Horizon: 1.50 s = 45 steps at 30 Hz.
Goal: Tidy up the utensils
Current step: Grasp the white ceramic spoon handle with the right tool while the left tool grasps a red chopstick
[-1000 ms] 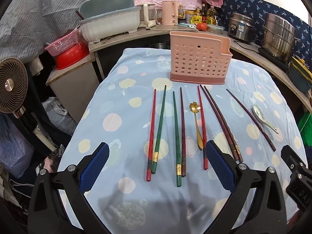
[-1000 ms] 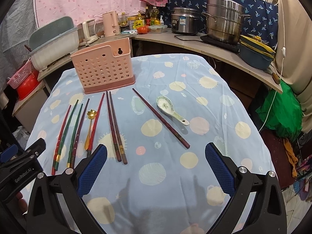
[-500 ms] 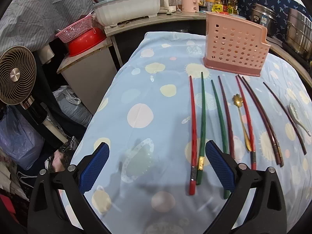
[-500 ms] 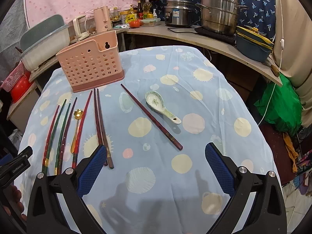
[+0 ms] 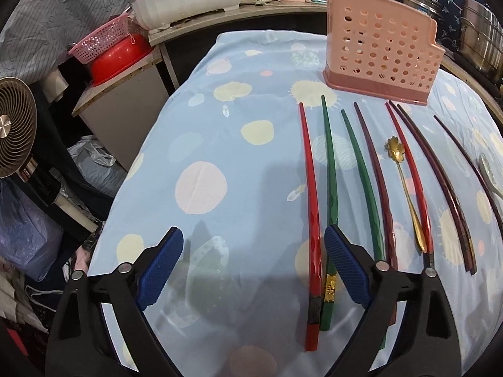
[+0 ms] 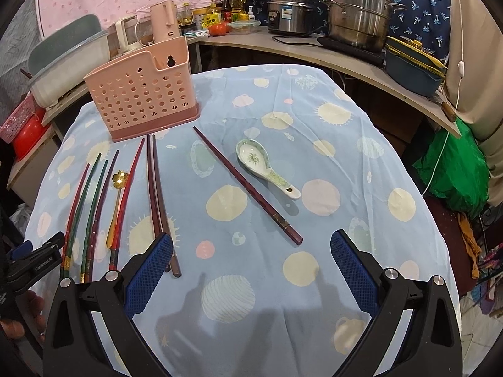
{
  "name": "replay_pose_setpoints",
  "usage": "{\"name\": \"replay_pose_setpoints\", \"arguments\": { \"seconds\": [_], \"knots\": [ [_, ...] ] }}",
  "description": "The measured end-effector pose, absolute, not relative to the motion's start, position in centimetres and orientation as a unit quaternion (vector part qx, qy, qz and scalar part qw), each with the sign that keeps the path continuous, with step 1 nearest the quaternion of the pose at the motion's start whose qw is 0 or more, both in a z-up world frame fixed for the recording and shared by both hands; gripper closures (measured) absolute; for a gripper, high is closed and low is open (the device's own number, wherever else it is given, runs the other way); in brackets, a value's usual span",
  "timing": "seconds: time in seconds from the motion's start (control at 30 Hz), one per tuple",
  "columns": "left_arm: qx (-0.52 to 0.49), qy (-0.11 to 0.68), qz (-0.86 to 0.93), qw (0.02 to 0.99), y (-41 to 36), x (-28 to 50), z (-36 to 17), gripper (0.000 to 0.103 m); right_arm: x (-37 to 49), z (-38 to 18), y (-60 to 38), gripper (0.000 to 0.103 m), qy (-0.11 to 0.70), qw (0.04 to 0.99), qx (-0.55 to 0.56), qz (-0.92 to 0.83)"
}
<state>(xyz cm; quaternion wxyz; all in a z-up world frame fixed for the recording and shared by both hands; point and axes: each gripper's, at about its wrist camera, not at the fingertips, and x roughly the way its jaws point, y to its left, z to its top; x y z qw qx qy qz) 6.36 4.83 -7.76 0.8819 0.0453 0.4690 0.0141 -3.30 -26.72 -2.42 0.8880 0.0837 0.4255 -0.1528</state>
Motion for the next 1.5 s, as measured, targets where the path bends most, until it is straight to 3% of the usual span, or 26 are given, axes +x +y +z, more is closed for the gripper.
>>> {"name": "replay_pose_setpoints", "arguments": {
  "seconds": [0.3, 0.37, 0.5, 0.63, 0.7, 0.93, 1.1, 1.5],
  "knots": [
    [0.037, 0.482, 0.009, 0.875, 5.6, 6.1, -9.0, 0.025, -2.8, -2.9, -26.5, 0.007, 0.433, 0.885, 0.082, -0.151],
    [0.035, 0.481, 0.002, 0.876, 5.5, 5.8, -8.9, 0.032, -2.9, -3.0, -26.5, 0.007, 0.434, 0.884, 0.082, -0.150],
    [0.037, 0.482, -0.020, 0.875, 4.9, 5.2, -8.6, 0.052, -2.9, -2.9, -26.8, 0.007, 0.431, 0.886, 0.084, -0.153],
    [0.034, 0.487, -0.051, 0.871, 4.3, 4.6, -8.1, 0.084, -2.7, -2.6, -27.6, 0.007, 0.424, 0.887, 0.088, -0.159],
    [0.022, 0.492, -0.060, 0.868, 4.3, 4.7, -7.9, 0.095, -2.5, -2.5, -28.1, 0.010, 0.421, 0.889, 0.092, -0.157],
    [-0.001, 0.500, -0.067, 0.864, 4.4, 5.2, -7.7, 0.095, -0.4, -2.3, -31.1, 0.029, 0.415, 0.892, 0.105, -0.148],
    [0.001, 0.505, -0.067, 0.860, 3.9, 5.5, -7.9, 0.096, 2.0, -3.3, -32.9, 0.051, 0.433, 0.884, 0.121, -0.132],
    [0.008, 0.509, -0.066, 0.858, 3.1, 6.2, -8.1, 0.096, 4.6, -6.6, -33.1, 0.082, 0.471, 0.868, 0.118, -0.105]
  ]
}}
